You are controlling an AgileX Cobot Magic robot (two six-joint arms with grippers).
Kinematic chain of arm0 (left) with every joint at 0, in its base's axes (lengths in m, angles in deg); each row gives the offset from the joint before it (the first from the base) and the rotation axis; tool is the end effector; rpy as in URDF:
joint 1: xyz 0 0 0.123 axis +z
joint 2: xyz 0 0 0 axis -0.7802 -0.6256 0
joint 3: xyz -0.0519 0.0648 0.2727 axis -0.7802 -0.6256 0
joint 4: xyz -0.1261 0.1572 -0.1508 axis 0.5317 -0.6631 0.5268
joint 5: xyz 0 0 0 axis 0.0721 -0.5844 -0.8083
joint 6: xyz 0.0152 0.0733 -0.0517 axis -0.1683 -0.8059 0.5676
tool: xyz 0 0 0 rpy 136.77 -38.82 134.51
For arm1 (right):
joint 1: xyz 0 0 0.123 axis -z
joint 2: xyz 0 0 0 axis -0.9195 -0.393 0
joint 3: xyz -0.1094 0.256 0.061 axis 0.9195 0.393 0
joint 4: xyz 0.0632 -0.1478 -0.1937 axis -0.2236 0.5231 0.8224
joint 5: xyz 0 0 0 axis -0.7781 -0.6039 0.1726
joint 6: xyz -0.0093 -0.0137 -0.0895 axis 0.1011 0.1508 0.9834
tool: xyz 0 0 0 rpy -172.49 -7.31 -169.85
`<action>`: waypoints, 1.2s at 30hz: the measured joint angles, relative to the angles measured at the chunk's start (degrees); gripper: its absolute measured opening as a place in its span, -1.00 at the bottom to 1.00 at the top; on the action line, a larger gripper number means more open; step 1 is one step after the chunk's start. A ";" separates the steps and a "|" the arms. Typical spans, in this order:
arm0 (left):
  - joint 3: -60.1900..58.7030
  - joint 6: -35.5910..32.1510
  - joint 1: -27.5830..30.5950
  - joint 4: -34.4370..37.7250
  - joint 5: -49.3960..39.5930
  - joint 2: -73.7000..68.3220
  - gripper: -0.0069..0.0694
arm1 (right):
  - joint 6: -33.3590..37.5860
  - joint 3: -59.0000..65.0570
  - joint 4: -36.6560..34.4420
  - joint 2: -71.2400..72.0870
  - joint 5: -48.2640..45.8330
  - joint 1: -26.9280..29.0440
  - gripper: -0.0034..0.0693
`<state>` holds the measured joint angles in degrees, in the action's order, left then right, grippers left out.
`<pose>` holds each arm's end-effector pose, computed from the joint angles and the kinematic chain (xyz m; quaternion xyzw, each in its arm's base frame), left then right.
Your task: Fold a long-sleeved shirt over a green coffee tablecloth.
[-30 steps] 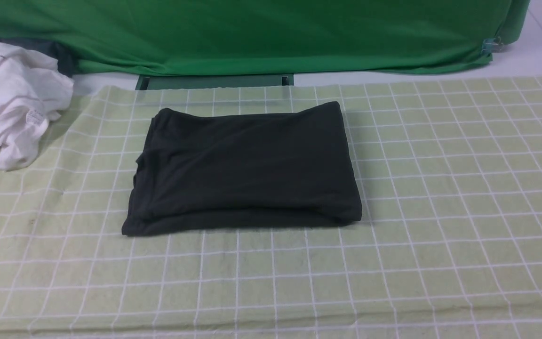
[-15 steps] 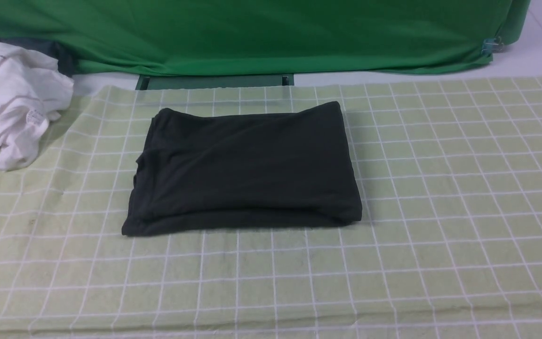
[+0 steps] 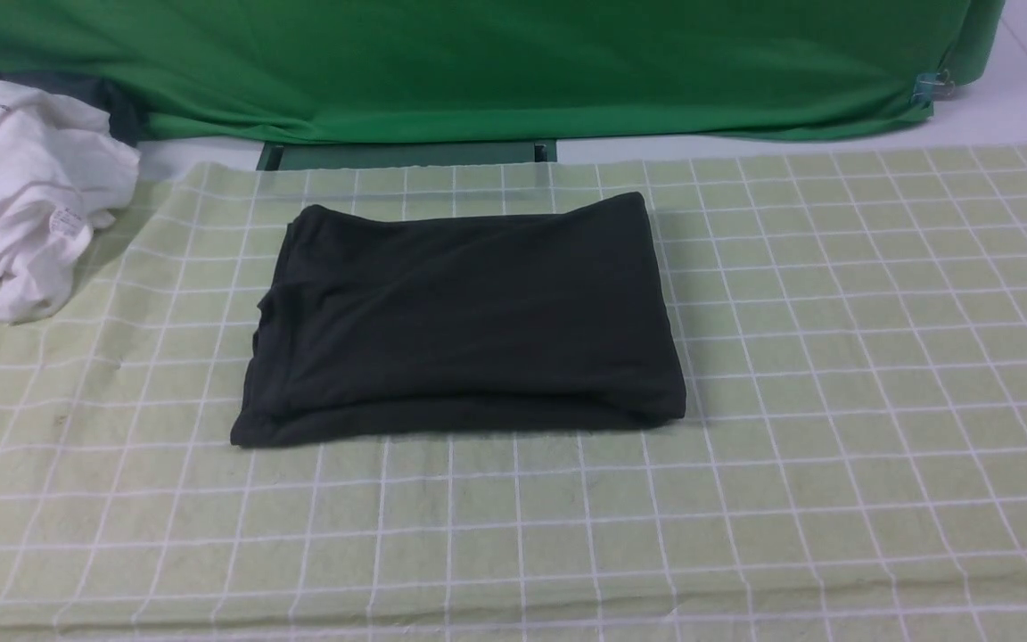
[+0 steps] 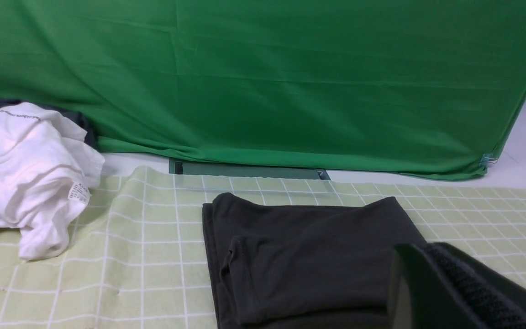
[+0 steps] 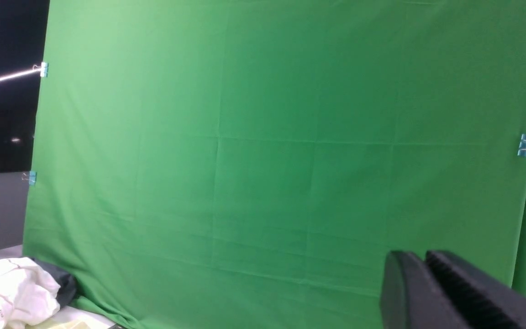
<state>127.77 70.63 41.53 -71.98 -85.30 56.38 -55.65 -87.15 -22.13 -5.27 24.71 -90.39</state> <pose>0.0071 -0.0013 0.3580 -0.0022 0.7514 -0.1136 0.6500 0.0252 0.0117 0.3739 -0.1299 0.5501 0.1531 0.8106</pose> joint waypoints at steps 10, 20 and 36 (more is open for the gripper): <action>-2.51 -6.37 0.78 -1.56 9.20 0.38 -0.78 | 0.00 0.00 0.00 0.00 0.00 0.00 -0.66; -22.97 -8.64 13.66 0.73 26.67 6.11 -0.78 | -0.21 0.00 0.00 0.00 0.00 0.00 -0.58; -40.07 -8.75 13.98 0.00 31.55 7.93 -0.78 | -0.29 0.00 0.00 0.00 0.00 0.00 -0.43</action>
<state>87.70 61.88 55.51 -71.98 -53.74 64.32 -55.95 -87.15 -22.13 -5.27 24.71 -90.39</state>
